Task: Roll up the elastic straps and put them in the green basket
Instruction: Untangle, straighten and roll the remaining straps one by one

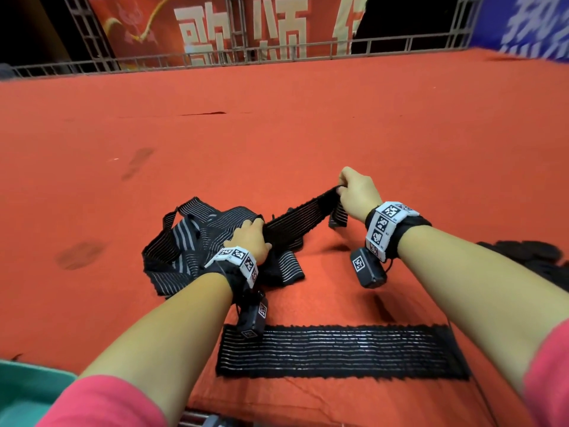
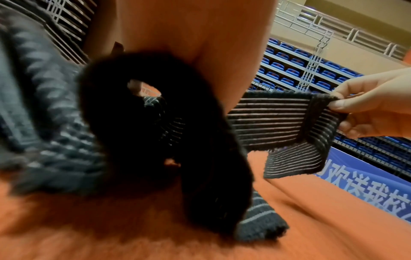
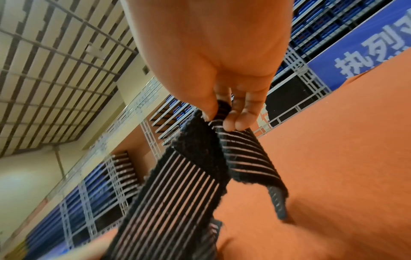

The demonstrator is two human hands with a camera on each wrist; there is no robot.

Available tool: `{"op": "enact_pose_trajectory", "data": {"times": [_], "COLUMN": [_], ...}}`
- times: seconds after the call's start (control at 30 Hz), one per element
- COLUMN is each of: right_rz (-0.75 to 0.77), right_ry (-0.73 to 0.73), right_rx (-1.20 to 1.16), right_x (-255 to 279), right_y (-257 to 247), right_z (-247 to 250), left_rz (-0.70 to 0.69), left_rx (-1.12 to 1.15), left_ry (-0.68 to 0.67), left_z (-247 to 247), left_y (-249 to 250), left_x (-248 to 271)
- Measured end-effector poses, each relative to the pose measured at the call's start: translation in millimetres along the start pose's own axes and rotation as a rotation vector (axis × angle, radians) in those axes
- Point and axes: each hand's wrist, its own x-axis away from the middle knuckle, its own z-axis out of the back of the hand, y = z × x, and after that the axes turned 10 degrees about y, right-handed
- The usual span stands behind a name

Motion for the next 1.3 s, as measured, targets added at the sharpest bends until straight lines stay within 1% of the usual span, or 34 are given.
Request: {"op": "enact_pose_trajectory", "data": {"times": [0.17,0.23,0.3,0.4,0.47,0.6,0.73,0.8,0.87,0.93,1.0,1.07,1.17,1.3], "right_rz": [-0.061,-0.079,-0.081,-0.048,-0.008,0.041,0.11,0.12,0.126,0.197,0.308,0.359,0.281,0.237], "right_ry": [0.064,0.063,0.031,-0.094,-0.213,-0.438,-0.497,-0.487,-0.434,-0.384,-0.378,-0.355,-0.271,-0.268], "right_rx": [-0.022,-0.035,-0.033,0.085,0.217,0.447,0.536,0.522,0.51,0.486,0.44,0.409,0.351,0.317], "right_x": [-5.7,-4.1,-1.9,2.1,5.8,18.5,27.7,31.9,35.0,36.0,36.0,36.2,35.6,38.2], "right_y": [-2.3,-4.1,-5.2,-6.0,-4.7,-2.7,-5.1,-8.6,-11.0,-13.1,-15.6,-18.3,-20.2,-16.6], "right_z": [14.6,17.4,19.8,20.3,15.2,-1.7,-22.8,-34.7,-44.1,-49.7,-54.5,-57.8,-59.6,-56.2], "left_rz": [0.01,0.009,0.001,-0.039,-0.081,-0.163,-0.216,-0.238,-0.263,-0.281,-0.299,-0.306,-0.273,-0.207], "left_rx": [0.0,0.008,0.023,0.048,0.074,0.114,0.142,0.159,0.165,0.168,0.178,0.19,0.168,0.126], "left_ry": [0.001,0.005,0.035,0.087,0.122,0.142,0.138,0.131,0.124,0.11,0.105,0.104,0.105,0.092], "left_z": [0.3,1.5,2.4,1.6,1.2,0.9,1.0,1.0,0.7,0.8,1.0,1.5,1.8,-0.1], "left_y": [2.9,5.3,6.3,4.5,3.6,7.0,10.9,11.9,12.5,12.7,12.6,13.3,13.3,12.7], "left_x": [0.6,0.4,-0.3,-2.6,-2.9,-3.6,-6.5,-6.9,-6.7,-6.4,-6.4,-6.4,-6.7,-7.0]}}
